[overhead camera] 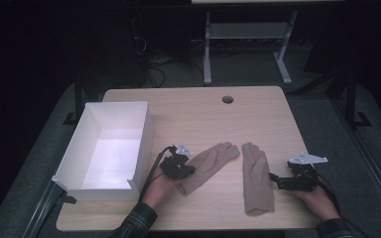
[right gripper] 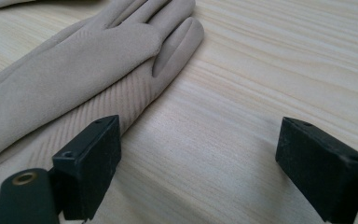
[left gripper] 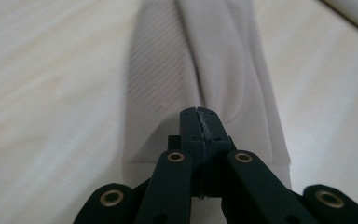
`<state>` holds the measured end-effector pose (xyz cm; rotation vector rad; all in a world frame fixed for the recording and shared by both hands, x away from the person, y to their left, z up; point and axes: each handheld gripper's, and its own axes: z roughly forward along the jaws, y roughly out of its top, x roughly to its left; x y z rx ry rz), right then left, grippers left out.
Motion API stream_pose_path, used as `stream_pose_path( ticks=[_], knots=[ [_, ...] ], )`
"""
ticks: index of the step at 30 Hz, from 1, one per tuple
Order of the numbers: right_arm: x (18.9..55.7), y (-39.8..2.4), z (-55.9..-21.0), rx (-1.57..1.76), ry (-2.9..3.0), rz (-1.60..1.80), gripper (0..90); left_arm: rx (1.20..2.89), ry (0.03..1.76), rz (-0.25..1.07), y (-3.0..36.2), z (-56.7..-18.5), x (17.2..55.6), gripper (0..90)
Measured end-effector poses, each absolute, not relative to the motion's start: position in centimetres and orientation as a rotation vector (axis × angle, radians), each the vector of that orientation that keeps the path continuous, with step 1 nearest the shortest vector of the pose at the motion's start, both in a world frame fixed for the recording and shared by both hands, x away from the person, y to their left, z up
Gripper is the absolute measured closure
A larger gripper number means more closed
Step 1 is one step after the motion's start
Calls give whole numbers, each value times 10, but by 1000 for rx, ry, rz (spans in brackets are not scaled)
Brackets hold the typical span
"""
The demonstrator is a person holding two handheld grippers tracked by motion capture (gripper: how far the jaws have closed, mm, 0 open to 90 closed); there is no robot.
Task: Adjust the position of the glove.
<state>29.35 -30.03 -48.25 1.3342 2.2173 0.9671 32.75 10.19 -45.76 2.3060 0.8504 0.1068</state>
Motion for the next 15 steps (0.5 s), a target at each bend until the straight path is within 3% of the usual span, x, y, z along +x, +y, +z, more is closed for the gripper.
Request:
stream_pose_path(
  ticks=[15],
  knots=[
    [294, -300, -483, 1326, 2216, 968, 139, 2308, 689, -17, 74, -462, 292, 896]
  ],
)
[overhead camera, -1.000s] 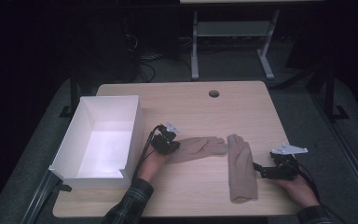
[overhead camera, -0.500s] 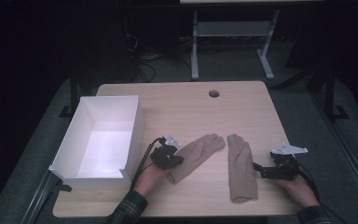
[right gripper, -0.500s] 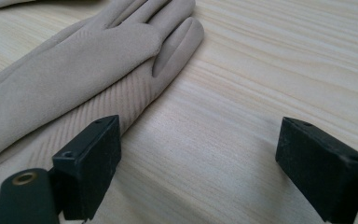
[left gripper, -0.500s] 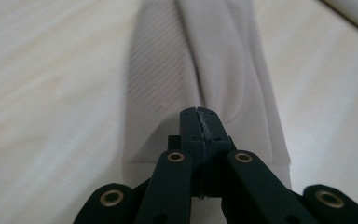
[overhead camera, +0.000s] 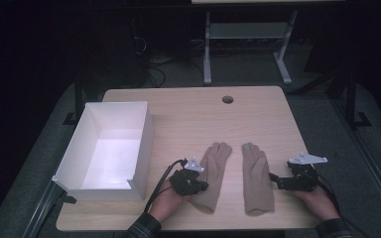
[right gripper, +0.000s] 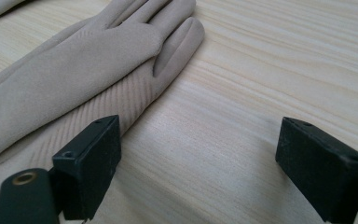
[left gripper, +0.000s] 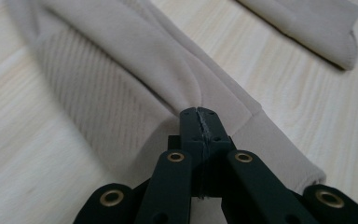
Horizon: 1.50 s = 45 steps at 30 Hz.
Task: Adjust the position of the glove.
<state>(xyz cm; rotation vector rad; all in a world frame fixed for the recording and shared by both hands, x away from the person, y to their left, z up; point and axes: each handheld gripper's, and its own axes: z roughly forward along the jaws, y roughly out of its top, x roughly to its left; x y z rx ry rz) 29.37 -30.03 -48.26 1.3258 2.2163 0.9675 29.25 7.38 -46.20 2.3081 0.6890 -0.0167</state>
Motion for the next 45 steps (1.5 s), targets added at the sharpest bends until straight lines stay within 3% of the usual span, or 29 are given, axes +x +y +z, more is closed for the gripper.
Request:
stream_pose_path(
  ticks=[6, 14, 19, 27, 31, 39, 45],
  knots=[
    [294, -300, -483, 1327, 2217, 969, 139, 2317, 654, -33, 70, -462, 291, 893],
    [294, -300, -483, 1327, 2217, 968, 138, 2256, 720, 60, 86, -447, 309, 763],
    [294, -300, -483, 1324, 2217, 970, 138, 2227, 779, 113, 89, -446, 326, 615],
    [294, -299, -482, 1330, 2219, 968, 138, 2214, 816, 157, 85, -453, 353, 541],
    [294, -299, -482, 1330, 2219, 968, 138, 2221, 819, 169, 81, -456, 355, 540],
    [294, -299, -482, 1326, 2226, 971, 138, 2270, 819, 207, 74, -465, 350, 633],
    [294, -299, -483, 1316, 2229, 974, 138, 2254, 815, 148, 75, -466, 348, 798]
  ],
)
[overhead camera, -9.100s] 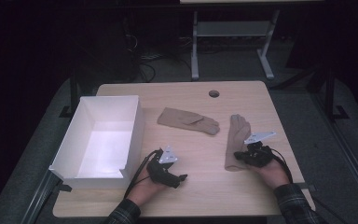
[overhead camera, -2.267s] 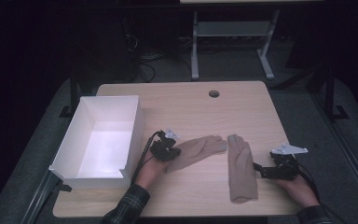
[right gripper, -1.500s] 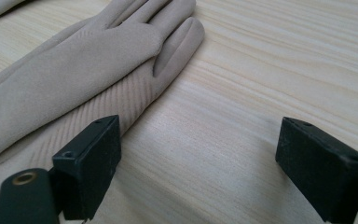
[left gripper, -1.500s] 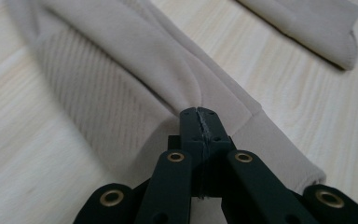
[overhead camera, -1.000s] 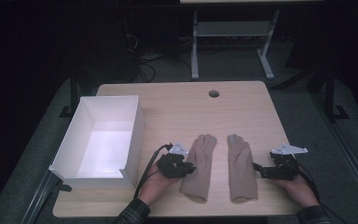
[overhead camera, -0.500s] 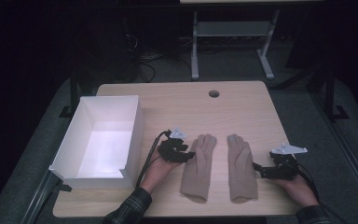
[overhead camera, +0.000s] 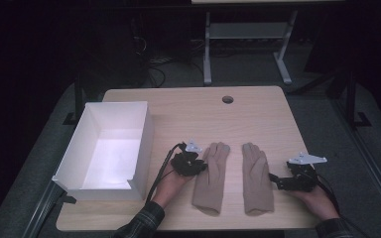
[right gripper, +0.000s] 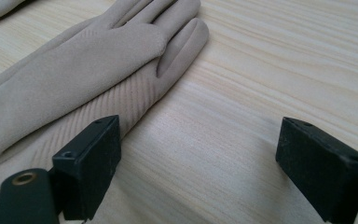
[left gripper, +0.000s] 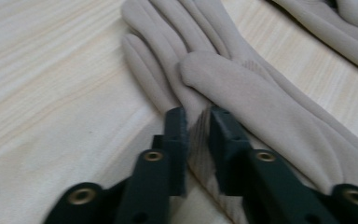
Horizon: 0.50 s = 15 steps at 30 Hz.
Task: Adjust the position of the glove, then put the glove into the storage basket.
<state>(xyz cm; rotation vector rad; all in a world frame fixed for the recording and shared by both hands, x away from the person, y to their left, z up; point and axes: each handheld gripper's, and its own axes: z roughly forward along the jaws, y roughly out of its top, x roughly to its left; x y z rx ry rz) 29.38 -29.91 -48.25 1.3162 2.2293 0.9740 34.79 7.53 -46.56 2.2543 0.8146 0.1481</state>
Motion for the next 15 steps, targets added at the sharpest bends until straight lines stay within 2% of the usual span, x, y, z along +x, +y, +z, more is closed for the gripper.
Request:
stream_pose_path(
  ticks=[2, 6, 7, 8, 10, 11, 15],
  knots=[
    [294, -299, -483, 1304, 2237, 978, 138, 2244, 823, 131, 76, -465, 348, 841],
    [294, -298, -480, 1286, 2269, 955, 158, 2192, 856, 48, 83, -464, 353, 855],
    [294, -298, -479, 1281, 2275, 950, 201, 2167, 864, 34, 85, -463, 353, 856],
    [293, -297, -477, 1262, 2296, 958, 305, 2165, 859, 32, 86, -461, 353, 857],
    [291, -295, -474, 1246, 2321, 1005, 432, 2134, 869, 22, 89, -458, 352, 857],
    [290, -294, -472, 1243, 2351, 1025, 525, 2121, 871, 13, 90, -457, 352, 857],
    [290, -287, -467, 1199, 2394, 1062, 745, 2106, 873, -14, 94, -455, 353, 857]
  ],
)
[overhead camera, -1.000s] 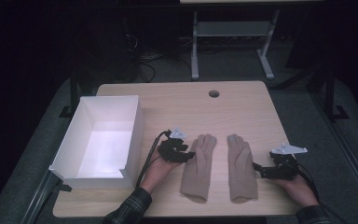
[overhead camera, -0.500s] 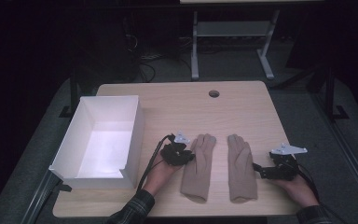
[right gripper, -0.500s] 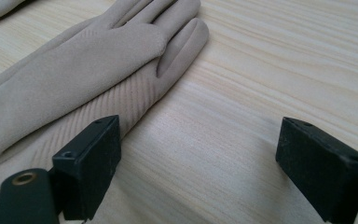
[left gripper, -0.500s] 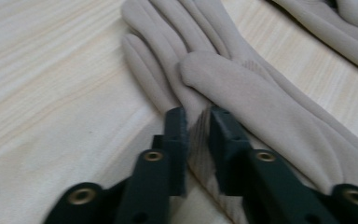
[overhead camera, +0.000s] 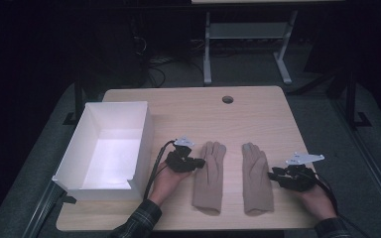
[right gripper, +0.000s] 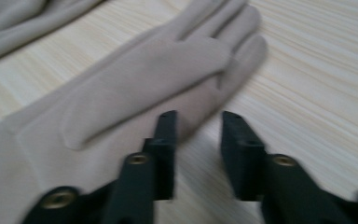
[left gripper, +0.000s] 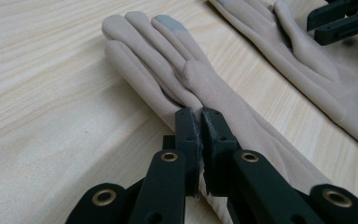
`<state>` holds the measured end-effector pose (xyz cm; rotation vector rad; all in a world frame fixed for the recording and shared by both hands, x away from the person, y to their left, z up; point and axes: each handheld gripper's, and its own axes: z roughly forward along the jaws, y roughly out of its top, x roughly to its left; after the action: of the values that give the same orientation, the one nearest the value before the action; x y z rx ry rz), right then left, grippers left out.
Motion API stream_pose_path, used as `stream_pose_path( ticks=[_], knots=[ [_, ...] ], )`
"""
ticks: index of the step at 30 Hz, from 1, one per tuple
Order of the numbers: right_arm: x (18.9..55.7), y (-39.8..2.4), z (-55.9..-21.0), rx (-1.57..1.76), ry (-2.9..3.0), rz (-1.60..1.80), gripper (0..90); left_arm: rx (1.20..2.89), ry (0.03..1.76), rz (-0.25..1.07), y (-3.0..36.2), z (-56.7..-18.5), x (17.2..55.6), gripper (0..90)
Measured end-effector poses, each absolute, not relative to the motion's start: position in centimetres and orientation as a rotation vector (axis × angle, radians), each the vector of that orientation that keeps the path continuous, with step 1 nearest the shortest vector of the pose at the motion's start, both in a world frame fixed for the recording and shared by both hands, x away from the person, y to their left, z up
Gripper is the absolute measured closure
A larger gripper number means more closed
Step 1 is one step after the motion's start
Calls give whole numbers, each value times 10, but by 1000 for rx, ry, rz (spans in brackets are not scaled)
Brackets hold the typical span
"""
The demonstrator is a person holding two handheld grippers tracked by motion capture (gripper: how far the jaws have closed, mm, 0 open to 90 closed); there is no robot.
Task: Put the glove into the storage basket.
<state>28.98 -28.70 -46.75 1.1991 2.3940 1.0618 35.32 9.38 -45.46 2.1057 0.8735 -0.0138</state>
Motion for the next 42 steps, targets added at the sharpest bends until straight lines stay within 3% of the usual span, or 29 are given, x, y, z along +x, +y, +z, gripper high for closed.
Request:
stream_pose_path(
  ticks=[2, 5, 25, 42],
  knots=[
    [290, -284, -467, 1197, 2407, 1056, 844, 2091, 875, -21, 94, -453, 353, 857],
    [291, -282, -466, 1202, 2410, 1057, 899, 2090, 869, -14, 94, -451, 353, 857],
    [306, -243, -467, 1095, 2488, 1119, 900, 2057, 853, 19, 99, -441, 366, 857],
    [316, -212, -467, 1038, 2534, 1131, 900, 2027, 824, 18, 81, -438, 380, 858]
  ],
)
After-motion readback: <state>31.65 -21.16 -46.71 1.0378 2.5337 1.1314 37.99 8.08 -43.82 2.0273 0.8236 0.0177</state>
